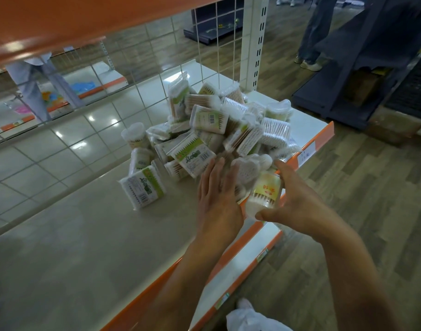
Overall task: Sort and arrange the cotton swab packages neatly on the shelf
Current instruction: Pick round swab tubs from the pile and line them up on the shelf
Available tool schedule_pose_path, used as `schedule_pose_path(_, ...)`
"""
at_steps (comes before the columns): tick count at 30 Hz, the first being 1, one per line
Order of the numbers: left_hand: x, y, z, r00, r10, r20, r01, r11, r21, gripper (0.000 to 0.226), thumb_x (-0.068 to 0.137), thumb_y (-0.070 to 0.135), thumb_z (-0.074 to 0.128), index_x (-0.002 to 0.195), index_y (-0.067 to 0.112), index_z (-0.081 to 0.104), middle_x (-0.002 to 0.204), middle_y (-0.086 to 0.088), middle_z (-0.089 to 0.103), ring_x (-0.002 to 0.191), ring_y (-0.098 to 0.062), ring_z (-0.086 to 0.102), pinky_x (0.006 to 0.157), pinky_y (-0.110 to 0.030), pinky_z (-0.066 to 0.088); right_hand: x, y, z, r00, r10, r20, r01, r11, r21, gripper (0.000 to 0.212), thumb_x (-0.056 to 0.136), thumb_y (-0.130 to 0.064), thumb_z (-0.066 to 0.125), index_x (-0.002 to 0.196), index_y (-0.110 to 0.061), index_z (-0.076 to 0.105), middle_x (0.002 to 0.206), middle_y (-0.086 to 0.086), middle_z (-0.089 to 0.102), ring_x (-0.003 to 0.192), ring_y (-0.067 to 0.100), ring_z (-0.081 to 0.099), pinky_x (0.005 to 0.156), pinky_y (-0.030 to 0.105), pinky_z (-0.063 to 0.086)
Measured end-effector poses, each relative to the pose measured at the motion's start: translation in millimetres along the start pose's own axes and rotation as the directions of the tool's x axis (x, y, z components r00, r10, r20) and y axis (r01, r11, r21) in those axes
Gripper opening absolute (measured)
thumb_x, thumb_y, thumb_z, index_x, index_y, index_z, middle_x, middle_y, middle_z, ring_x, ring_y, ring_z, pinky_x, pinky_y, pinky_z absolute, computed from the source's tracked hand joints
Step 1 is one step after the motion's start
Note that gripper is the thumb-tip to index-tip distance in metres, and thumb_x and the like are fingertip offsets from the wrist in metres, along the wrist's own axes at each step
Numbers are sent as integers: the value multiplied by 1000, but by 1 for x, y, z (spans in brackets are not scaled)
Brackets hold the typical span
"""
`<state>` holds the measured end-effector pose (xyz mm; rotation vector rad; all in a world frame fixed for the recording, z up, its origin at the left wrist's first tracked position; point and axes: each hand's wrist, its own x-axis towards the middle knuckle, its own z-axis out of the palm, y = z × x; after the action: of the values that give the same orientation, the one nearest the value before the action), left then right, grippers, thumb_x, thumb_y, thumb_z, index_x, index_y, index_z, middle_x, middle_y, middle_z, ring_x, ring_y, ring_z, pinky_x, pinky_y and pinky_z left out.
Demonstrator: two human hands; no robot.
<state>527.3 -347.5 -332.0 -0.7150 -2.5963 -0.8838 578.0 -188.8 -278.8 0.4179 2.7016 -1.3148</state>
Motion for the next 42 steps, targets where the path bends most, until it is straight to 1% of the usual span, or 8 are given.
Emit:
schedule_pose_path(4, -7, -3, -4, 1000, -9, 9, 9, 1000, 7, 59, 84, 38, 50, 137, 15, 40, 147, -14, 38, 141, -31, 25, 109, -53, 32, -4, -4, 4, 999, 14, 39, -15, 1000, 26, 121, 55, -32, 89, 147, -36, 9, 148, -5, 31, 128, 18, 42, 96, 42, 47)
schedule_pose_path(7, -11, 0, -10, 999, -34, 0, 34, 999, -11, 55, 81, 31, 44, 133, 18, 37, 144, -16, 40, 139, -33, 28, 108, -51, 33, -7, -3, 6, 996, 40, 78, -38, 999, -25, 120, 57, -35, 88, 147, -36, 8, 146, -1, 33, 126, 20, 43, 96, 40, 46)
schedule_pose_path(10, -16, -2, -10, 998, -53, 19, 53, 999, -4, 69, 75, 9, 65, 133, 22, 32, 145, -13, 39, 140, -32, 26, 109, -50, 32, -10, -4, 6, 994, 55, 99, -51, 998, -44, 119, 59, -33, 87, 147, -36, 7, 142, 0, 36, 120, 19, 45, 94, 37, 47)
schedule_pose_path(18, -25, -2, -15, 998, -48, 43, 49, 999, -19, 78, 70, 2, 71, 135, 22, 32, 146, -10, 37, 142, -28, 20, 110, -47, 31, -16, -2, 8, 984, 91, 155, -85, 995, -43, 119, 58, -34, 87, 146, -39, 5, 138, 2, 41, 117, 19, 47, 92, 39, 49)
schedule_pose_path(25, -29, -2, -18, 998, -36, 48, 37, 999, -13, 81, 72, 10, 76, 138, 21, 32, 147, -10, 37, 142, -27, 21, 111, -46, 30, -18, 1, 14, 980, 106, 167, -104, 994, -21, 118, 59, -38, 85, 145, -40, 5, 129, 4, 46, 109, 18, 52, 90, 38, 50)
schedule_pose_path(31, -31, -3, -20, 999, -23, 48, 23, 1000, 8, 74, 75, 21, 72, 140, 17, 36, 147, -11, 36, 142, -28, 22, 112, -46, 30, -12, 1, 22, 984, 94, 148, -93, 996, -12, 127, 47, -51, 82, 144, -46, -1, 137, 5, 41, 108, 20, 55, 83, 37, 53)
schedule_pose_path(37, -28, -4, -19, 999, -10, 45, 8, 999, 43, 77, 71, 20, 77, 138, 15, 39, 144, -12, 39, 142, -31, 24, 112, -47, 30, -3, -1, 26, 985, 125, 121, -107, 983, -149, 119, 66, -41, 81, 145, -43, -8, 139, 9, 30, 99, 21, 55, 58, 21, 46)
schedule_pose_path(42, -24, 4, -19, 998, 4, 66, -8, 998, 54, 63, 78, 25, 67, 135, 16, 42, 143, -15, 41, 141, -34, 25, 110, -51, 30, -8, 1, 24, 986, 121, 110, -103, 982, -160, 120, 65, -42, 82, 147, -40, -6, 136, 7, 33, 101, 20, 56, 65, 24, 49)
